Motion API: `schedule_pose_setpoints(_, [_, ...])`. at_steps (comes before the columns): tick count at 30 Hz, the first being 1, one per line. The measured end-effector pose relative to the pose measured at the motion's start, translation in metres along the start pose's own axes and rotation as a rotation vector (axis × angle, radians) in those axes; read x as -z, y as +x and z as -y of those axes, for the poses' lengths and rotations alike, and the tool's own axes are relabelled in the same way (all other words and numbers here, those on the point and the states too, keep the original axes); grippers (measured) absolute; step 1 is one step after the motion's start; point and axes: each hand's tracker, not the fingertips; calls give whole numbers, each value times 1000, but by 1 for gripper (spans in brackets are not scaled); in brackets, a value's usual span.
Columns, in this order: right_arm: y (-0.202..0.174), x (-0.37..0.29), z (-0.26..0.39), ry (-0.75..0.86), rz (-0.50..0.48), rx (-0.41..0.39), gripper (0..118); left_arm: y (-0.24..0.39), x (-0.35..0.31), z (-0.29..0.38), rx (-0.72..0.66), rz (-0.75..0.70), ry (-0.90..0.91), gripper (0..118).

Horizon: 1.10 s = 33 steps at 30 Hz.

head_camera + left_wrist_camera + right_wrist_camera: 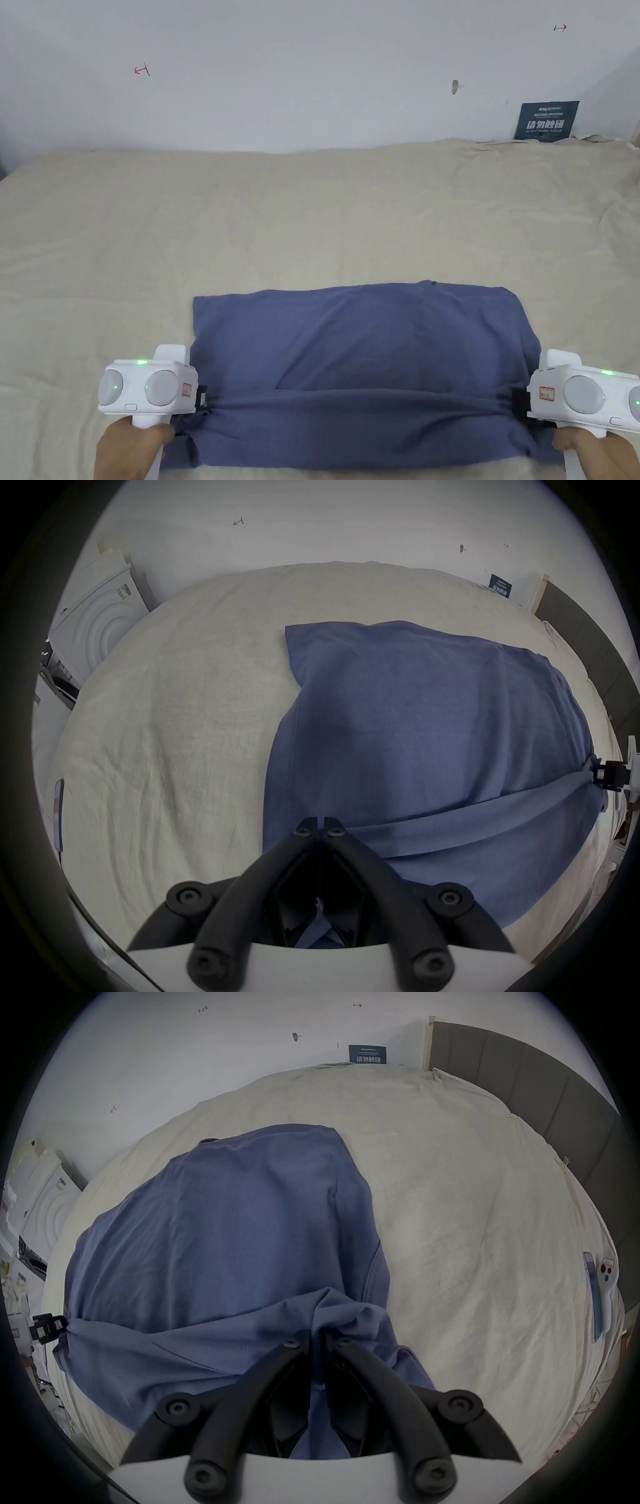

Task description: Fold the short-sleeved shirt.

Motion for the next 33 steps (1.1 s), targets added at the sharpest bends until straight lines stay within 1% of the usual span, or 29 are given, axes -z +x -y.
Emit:
schedule_pose_setpoints(1, [-1,-3,-1,3,0,-4,7,0,-3,0,5,4,3,0])
schedule_pose_setpoints(3, [1,-8,-2,23,-3,-17,9,1,-9,-1,12,12,13,9])
schedule_pose_setpoints(4, [0,-13,-3,34,-3,-30,11,2,-13,-2,10,13,19,16])
schedule_pose_setpoints(5, [-3,-20,-3,52,-5,-46,17,2,-18,-3,6,21,28,28])
schedule_pose_setpoints(6, [-6,-28,-2,72,-7,-60,24,1,-22,-3,-5,33,37,46])
schedule_pose_setpoints(7, [-7,-36,-3,95,-15,-77,34,1,-28,-5,-17,43,43,71])
schedule_pose_setpoints(8, [-7,-43,-4,110,-15,-80,48,1,-34,-6,-25,48,49,99])
schedule_pose_setpoints(9, [-8,-51,-5,120,-16,-85,59,2,-41,-7,-31,53,64,112])
schedule_pose_setpoints(10, [-11,-64,-4,148,-24,-91,68,2,-51,-7,-31,66,104,117])
schedule_pose_setpoints(11, [-11,-74,-4,187,-36,-95,78,2,-60,-8,-32,73,142,117])
schedule_pose_setpoints(12, [-12,-84,-3,219,-41,-97,83,4,-71,-7,-33,71,160,117])
schedule_pose_setpoints(14, [-14,-109,-1,278,-45,-103,89,3,-90,-7,-31,75,200,116])
schedule_pose_setpoints(18, [-11,-145,6,365,-76,-103,89,-1,-125,4,-20,75,320,117])
schedule_pose_setpoints(23, [-4,-176,24,433,-112,-100,88,-15,-149,26,-52,80,330,116])
schedule_pose_setpoints(24, [-2,-180,27,439,-113,-103,88,-19,-150,30,-58,73,335,115])
schedule_pose_setpoints(25, [-1,-185,31,443,-114,-107,87,-22,-152,36,-57,72,339,111])
schedule_pose_setpoints(26, [0,-188,34,451,-116,-111,80,-26,-153,42,-57,71,343,99])
schedule_pose_setpoints(27, [1,-190,37,458,-115,-113,69,-28,-152,47,-61,72,344,85])
schedule_pose_setpoints(28, [2,-193,40,466,-114,-114,51,-31,-150,51,-71,70,333,71])
schedule_pose_setpoints(29, [3,-195,43,476,-114,-117,25,-33,-148,55,-80,73,320,47])
schedule_pose_setpoints(30, [3,-196,46,482,-117,-119,10,-35,-146,60,-87,75,311,31])
schedule_pose_setpoints(31, [4,-198,50,489,-122,-123,5,-37,-143,65,-92,86,300,18])
schedule_pose_setpoints(32, [5,-199,53,494,-120,-131,3,-40,-139,70,-98,104,275,2])
schedule_pose_setpoints(33, [5,-200,56,504,-109,-141,1,-40,-136,73,-107,119,254,0])
